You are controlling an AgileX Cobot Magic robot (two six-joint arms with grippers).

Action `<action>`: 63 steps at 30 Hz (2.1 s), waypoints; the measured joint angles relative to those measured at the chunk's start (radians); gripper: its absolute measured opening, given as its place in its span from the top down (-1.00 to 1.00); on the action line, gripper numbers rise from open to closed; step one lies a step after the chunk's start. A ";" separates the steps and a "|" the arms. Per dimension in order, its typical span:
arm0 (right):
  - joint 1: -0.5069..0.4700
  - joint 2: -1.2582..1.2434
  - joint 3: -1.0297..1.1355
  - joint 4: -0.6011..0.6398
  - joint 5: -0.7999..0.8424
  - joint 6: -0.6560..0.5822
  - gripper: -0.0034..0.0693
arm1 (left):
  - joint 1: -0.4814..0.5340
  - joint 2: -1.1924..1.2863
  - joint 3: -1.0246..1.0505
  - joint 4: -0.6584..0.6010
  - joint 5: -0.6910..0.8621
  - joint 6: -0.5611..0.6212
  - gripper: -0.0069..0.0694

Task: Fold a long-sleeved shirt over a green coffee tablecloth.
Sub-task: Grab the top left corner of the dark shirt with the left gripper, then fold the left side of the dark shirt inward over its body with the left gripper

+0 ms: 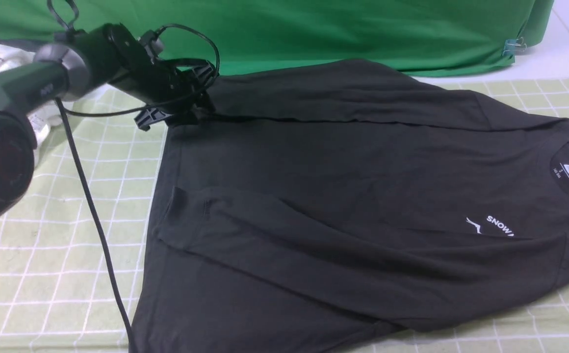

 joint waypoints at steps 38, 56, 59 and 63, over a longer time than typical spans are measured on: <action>0.000 0.000 0.000 0.002 0.042 -0.003 0.52 | 0.020 -0.160 -0.007 -0.132 -0.026 -0.167 0.77; 0.000 0.000 0.000 0.001 0.145 0.017 0.47 | -0.200 -0.517 0.204 0.493 0.424 -0.496 0.77; 0.000 0.000 0.000 0.001 0.139 0.018 0.46 | -0.219 -0.546 0.301 0.476 0.407 -0.497 0.77; 0.000 0.000 0.000 0.000 0.127 0.018 0.45 | -0.224 -0.566 0.453 0.476 0.367 -0.499 0.77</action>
